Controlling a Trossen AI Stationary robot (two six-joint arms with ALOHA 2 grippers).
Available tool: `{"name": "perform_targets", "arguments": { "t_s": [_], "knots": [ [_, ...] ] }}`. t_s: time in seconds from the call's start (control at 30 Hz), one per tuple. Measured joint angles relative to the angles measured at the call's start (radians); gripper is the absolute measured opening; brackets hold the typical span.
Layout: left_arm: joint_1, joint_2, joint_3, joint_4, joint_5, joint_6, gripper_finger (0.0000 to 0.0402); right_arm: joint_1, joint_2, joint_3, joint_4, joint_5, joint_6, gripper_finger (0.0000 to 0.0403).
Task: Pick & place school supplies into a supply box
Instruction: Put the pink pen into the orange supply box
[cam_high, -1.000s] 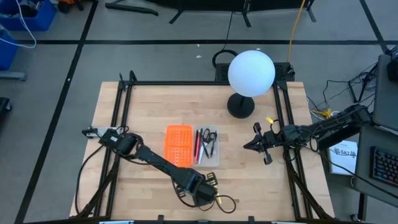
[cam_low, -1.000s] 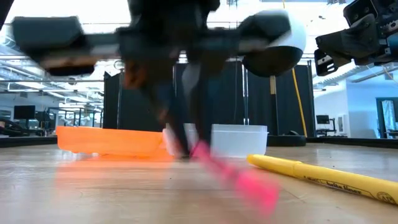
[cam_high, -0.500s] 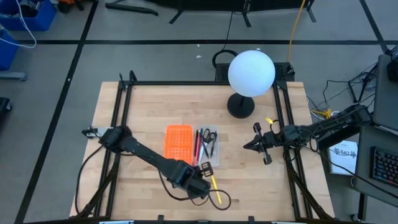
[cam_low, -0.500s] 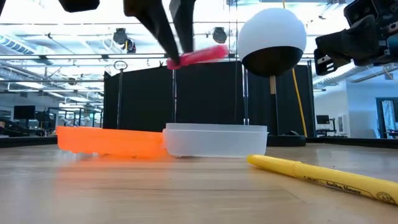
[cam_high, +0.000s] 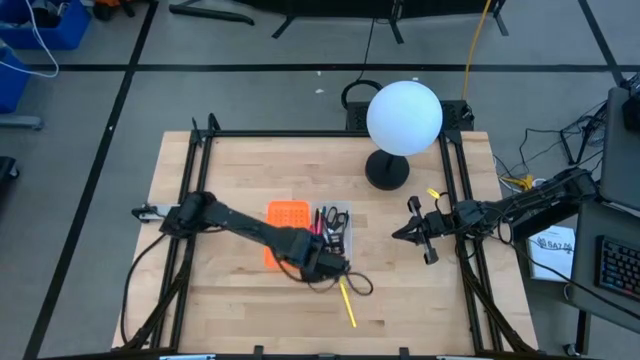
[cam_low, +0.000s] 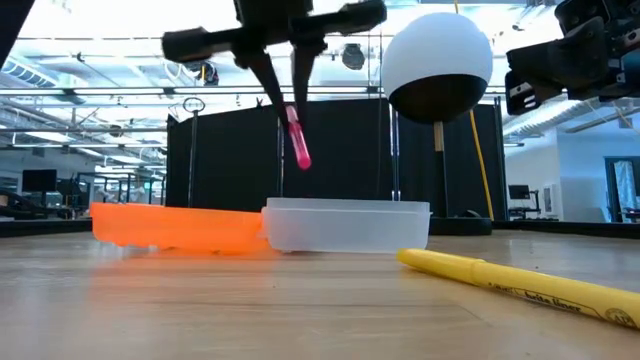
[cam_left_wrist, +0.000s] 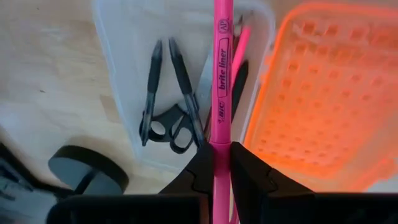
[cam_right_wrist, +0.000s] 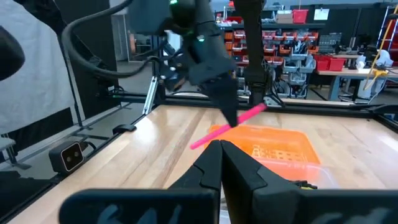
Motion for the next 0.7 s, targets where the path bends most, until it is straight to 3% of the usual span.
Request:
{"name": "perform_targets", "arguments": {
  "t_s": [0.33,0.7],
  "knots": [
    [0.144,0.004,0.0,0.079,0.135,0.218,0.004,0.0,0.0,0.0,-0.005,0.0,0.039,0.0],
    [0.218,0.007,-0.058,0.149,0.25,0.309,0.0041,0.0,0.0,0.0,-0.005,-0.001,0.058,0.0]
  ]
}}
